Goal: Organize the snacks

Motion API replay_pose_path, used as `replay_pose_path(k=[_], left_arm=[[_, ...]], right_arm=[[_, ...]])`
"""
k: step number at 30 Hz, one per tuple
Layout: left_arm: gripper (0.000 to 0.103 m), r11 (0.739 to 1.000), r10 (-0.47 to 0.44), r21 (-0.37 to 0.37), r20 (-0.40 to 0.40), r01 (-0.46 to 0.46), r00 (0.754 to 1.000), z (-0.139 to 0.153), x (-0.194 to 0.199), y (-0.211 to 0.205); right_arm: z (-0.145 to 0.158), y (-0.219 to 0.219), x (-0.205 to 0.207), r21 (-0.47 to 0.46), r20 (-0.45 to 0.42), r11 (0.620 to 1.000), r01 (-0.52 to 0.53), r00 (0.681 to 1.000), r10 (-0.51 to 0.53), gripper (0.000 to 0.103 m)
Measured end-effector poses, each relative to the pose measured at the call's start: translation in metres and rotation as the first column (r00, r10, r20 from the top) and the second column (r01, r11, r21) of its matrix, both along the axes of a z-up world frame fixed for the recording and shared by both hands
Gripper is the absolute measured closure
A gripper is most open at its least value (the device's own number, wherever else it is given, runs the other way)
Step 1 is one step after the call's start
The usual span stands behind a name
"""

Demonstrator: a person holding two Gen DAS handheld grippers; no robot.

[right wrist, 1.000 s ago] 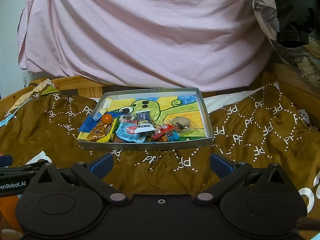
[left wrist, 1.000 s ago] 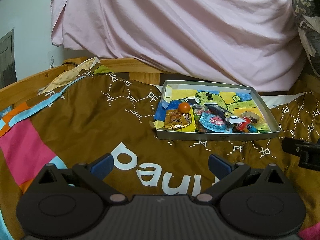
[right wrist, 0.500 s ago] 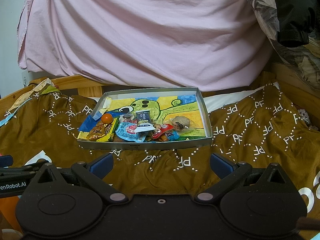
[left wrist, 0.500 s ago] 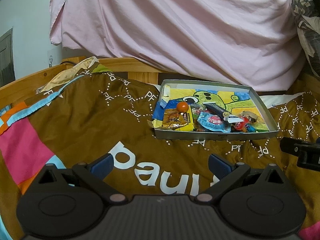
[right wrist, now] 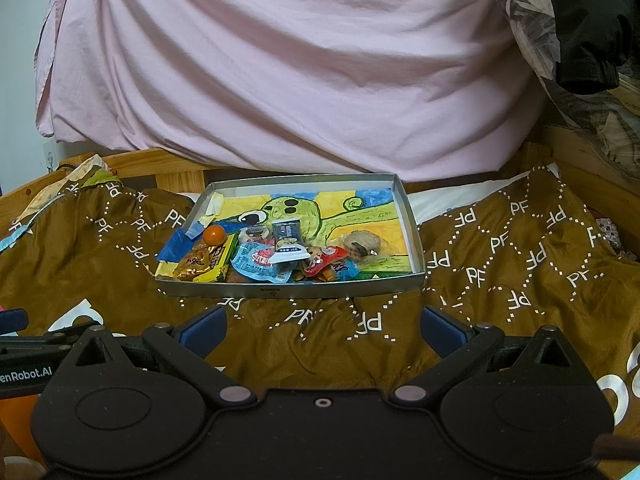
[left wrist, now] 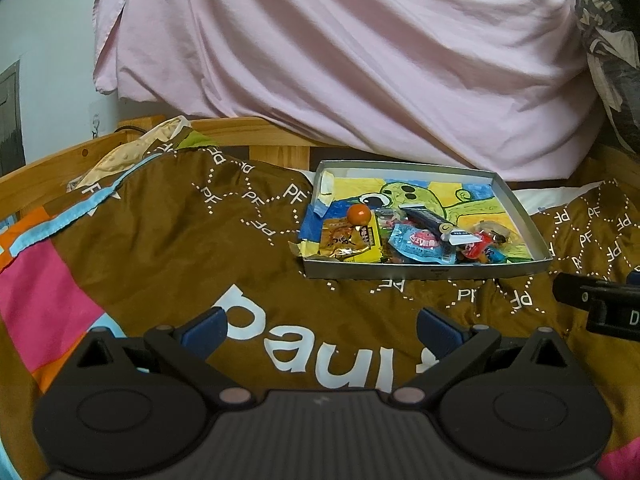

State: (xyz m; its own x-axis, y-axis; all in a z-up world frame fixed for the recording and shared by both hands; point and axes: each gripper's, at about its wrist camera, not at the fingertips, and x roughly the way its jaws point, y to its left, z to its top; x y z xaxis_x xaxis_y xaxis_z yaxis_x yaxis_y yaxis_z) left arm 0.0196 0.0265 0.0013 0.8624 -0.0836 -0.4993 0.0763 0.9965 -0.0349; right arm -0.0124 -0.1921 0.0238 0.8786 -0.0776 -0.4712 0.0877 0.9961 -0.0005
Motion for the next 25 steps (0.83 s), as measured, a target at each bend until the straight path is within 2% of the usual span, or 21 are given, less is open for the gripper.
replay_pose_path(k=[25], left_arm=[[0.000, 1.000, -0.001, -0.005, -0.005, 0.001, 1.000, -0.0006, 0.0015, 0.0032]], right_arm=[[-0.0014, 0.0022, 0.0001, -0.004, -0.010, 1.000, -0.001, 1.000, 0.001, 0.001]])
